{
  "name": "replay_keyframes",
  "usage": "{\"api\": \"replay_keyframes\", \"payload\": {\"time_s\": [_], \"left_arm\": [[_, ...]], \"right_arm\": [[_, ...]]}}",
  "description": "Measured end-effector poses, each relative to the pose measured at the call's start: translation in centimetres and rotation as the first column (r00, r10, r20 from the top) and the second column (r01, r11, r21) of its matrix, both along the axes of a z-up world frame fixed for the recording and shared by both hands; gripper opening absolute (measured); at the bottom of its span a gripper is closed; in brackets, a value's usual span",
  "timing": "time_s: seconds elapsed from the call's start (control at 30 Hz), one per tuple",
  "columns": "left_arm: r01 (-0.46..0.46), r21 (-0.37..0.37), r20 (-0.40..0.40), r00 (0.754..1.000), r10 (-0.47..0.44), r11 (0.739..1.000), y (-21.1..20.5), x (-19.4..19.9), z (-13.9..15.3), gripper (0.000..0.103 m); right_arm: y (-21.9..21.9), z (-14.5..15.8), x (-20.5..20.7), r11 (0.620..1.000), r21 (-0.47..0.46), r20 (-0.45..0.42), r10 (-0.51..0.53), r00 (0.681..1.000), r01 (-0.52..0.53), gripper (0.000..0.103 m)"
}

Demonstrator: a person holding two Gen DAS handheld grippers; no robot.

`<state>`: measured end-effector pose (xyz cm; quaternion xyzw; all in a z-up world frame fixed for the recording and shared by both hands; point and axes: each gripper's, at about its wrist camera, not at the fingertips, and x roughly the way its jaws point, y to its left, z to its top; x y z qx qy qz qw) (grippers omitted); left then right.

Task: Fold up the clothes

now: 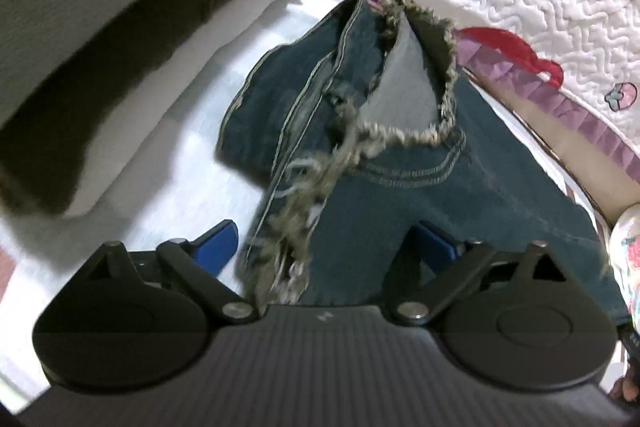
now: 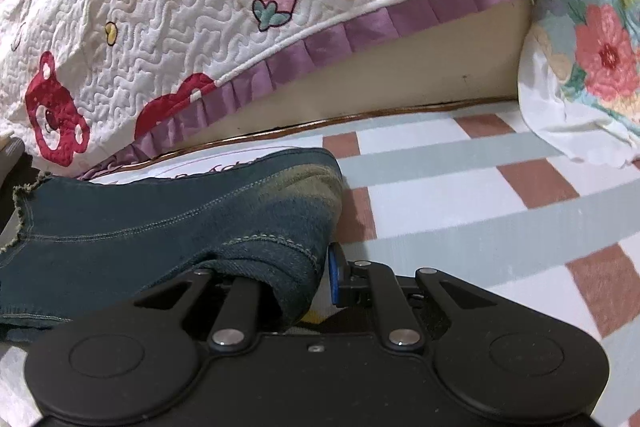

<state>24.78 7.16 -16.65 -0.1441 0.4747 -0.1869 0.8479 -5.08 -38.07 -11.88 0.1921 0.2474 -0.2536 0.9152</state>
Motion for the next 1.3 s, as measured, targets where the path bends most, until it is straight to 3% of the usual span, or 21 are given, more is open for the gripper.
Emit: {"api": "replay_keyframes", "payload": {"time_s": [0.07,0.1,0.13,0.17,0.2,0.27,0.43,0.5,0.57,0.7,0.83,0.93,1.03,1.07,1.1,1.17,1.23,1.3], "left_arm": [[0.006,-0.008,0.024,1.000,-0.006,1.000,0.0,0.2,0.1,0.091],[0.016,-0.008,0.035,0.999,-0.016,1.000,-0.1,0.2,0.1,0.070],[0.030,-0.006,0.050,0.998,-0.029,1.000,-0.4,0.2,0.3,0.056],[0.055,0.006,0.074,0.996,-0.056,0.998,-0.8,0.1,0.7,0.029],[0.080,0.024,0.101,0.992,-0.082,0.997,-1.2,0.0,1.2,0.018],[0.114,0.102,0.172,0.977,-0.130,0.988,-2.4,-0.7,2.1,0.016],[0.099,0.295,0.344,0.917,-0.202,0.950,-4.8,-2.3,4.3,0.014],[0.074,0.335,0.427,0.877,-0.221,0.939,-5.4,-2.5,6.1,0.014],[0.043,0.353,0.471,0.855,-0.216,0.935,-5.9,-1.8,7.5,0.015],[-0.010,0.395,0.481,0.854,-0.197,0.919,-6.6,-0.1,7.7,0.015],[-0.024,0.484,0.402,0.894,-0.198,0.875,-6.9,1.3,3.9,0.016],[-0.042,0.482,0.367,0.916,-0.159,0.875,-6.9,2.1,2.5,0.017],[-0.131,0.574,0.417,0.896,-0.151,0.808,-7.5,1.6,2.6,0.022],[-0.157,0.595,0.429,0.891,-0.147,0.788,-7.6,1.4,2.7,0.033],[-0.163,0.587,0.428,0.894,-0.133,0.793,-7.4,1.0,3.2,0.035],[-0.153,0.504,0.478,0.869,-0.127,0.850,-7.1,-1.3,5.1,0.039],[-0.091,0.433,0.543,0.820,-0.179,0.897,-7.7,-4.6,7.0,0.047],[0.039,0.406,0.582,0.760,-0.290,0.913,-9.0,-7.5,8.0,0.052]], "right_arm": [[-0.1,-0.2,0.0,1.000,0.012,0.001,-0.002,1.000,0.002,0.016],[-0.1,-0.3,-0.1,1.000,0.015,0.003,-0.001,1.000,0.001,0.017],[-0.1,-0.3,-0.2,1.000,0.019,0.005,0.000,1.000,0.000,0.017],[-0.2,-0.4,-0.2,1.000,0.023,0.007,0.001,1.000,-0.001,0.017],[-0.2,-0.5,-0.3,1.000,0.028,0.008,0.001,1.000,-0.002,0.017],[-0.3,-0.6,-0.3,0.999,0.034,0.004,0.006,1.000,-0.006,0.018],[0.1,-1.0,-0.1,1.000,0.000,-0.021,0.024,1.000,-0.024,0.022],[0.4,-1.1,0.0,0.999,-0.016,-0.035,0.030,0.999,-0.031,0.024],[0.9,-0.9,0.1,0.998,-0.042,-0.051,0.048,0.998,-0.050,0.026],[2.3,-0.6,0.2,0.987,-0.116,-0.091,0.102,0.991,-0.112,0.033],[2.9,-1.1,0.2,0.980,-0.145,-0.129,0.115,0.985,-0.133,0.043],[2.1,-1.9,-0.1,0.991,-0.093,-0.126,0.085,0.988,-0.097,0.053],[1.7,-2.6,-0.4,0.998,-0.029,-0.093,0.055,0.994,-0.058,0.053],[1.6,-2.6,-0.4,0.998,-0.005,-0.075,0.056,0.996,-0.056,0.051],[1.5,-2.7,-0.4,0.998,0.019,-0.055,0.059,0.997,-0.058,0.039],[1.2,-2.5,-0.4,0.993,0.100,-0.004,0.064,0.998,-0.064,0.018],[0.9,-2.0,-0.4,0.983,0.168,0.052,0.061,0.997,-0.069,0.017],[0.5,-0.8,-0.3,0.972,0.223,0.121,0.047,0.992,-0.073,0.016]]}}
